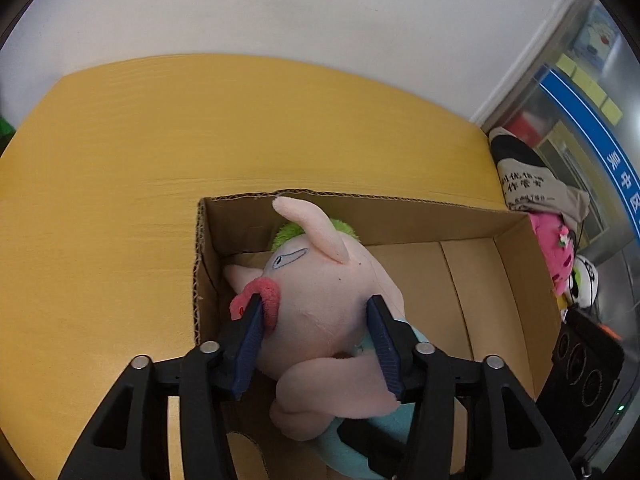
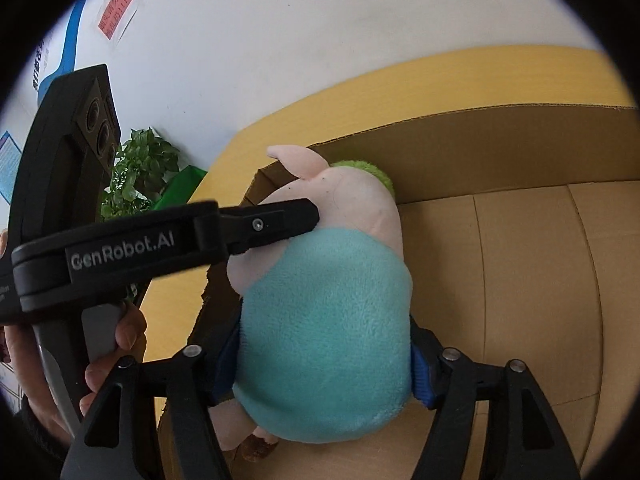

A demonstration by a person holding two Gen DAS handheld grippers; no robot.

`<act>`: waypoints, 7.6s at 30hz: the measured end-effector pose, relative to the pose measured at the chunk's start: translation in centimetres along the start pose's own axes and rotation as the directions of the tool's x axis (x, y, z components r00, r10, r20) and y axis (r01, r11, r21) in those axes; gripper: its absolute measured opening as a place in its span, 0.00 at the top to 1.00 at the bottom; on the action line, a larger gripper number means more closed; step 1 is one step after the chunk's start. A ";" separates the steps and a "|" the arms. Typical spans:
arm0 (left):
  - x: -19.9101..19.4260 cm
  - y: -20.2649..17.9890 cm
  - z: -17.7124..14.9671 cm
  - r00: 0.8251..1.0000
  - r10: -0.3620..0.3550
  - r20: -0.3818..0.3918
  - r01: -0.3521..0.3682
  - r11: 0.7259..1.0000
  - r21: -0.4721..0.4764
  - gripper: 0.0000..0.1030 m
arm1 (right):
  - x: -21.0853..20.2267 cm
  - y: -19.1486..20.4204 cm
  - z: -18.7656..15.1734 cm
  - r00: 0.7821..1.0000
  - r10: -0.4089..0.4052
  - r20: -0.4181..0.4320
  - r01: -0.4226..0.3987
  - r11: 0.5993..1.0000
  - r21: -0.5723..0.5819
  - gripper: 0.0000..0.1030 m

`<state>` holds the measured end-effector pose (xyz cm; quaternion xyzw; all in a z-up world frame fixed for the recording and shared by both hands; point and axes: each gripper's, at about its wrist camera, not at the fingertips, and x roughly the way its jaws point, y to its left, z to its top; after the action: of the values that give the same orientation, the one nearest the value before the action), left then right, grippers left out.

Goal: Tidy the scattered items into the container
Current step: 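Lower the plush pig into the box and open the right gripper, then reach the right gripper down to the black sunglasses on the table, then close the right gripper on the sunglasses and lift them, then carry the sunglasses into the box and open the right gripper, then withdraw the right gripper from the box toward the pink pen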

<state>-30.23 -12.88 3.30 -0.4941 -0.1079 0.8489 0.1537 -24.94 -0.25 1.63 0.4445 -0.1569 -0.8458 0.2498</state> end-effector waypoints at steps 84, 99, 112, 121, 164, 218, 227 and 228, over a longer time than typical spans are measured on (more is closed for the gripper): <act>-9.6 -26.1 -45.6 0.898 -0.272 -0.346 0.346 0.922 0.173 0.11 | -29.6 -10.1 -32.5 0.973 -0.026 -0.228 0.023 1.000 -0.012 0.14; -11.7 -28.3 -47.5 0.914 -0.210 -0.348 0.312 0.911 0.269 0.57 | -27.5 -7.5 -33.7 0.962 0.047 -0.269 -0.063 0.997 -0.051 0.73; -14.8 -24.7 -46.0 0.906 -0.357 -0.229 0.398 0.902 0.168 0.41 | -30.1 -7.1 -31.9 0.986 0.103 -0.130 -0.111 0.992 -0.055 0.76; -14.2 -24.0 -45.9 0.860 -0.458 -0.226 0.488 0.867 0.100 0.52 | -31.4 -7.7 -30.5 0.976 0.213 -0.041 -0.213 0.977 0.003 0.77; -9.2 -19.8 -6.7 0.897 -0.440 -0.046 0.442 0.887 0.135 0.78 | -24.0 -4.8 4.9 0.964 0.237 0.120 -0.223 0.968 -0.119 0.82; -14.4 -20.3 -18.6 0.881 0.197 0.430 -0.283 0.948 0.146 0.00 | -27.2 -4.7 -7.6 0.929 -0.259 0.263 0.321 0.920 -0.227 0.22; -17.8 -21.4 -23.1 0.871 0.186 0.455 -0.273 0.953 0.133 0.00 | -29.9 -2.3 -11.2 0.911 -0.290 0.292 0.371 0.887 -0.276 0.22; -18.0 -21.4 -23.3 0.872 0.183 0.454 -0.270 0.954 0.134 0.00 | -30.1 -2.1 -11.4 0.913 -0.287 0.292 0.368 0.887 -0.279 0.22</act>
<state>1.79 1.18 13.57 -0.2831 0.0021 0.9564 0.0720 -1.62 17.94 14.58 0.3103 0.0345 -0.9378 0.1518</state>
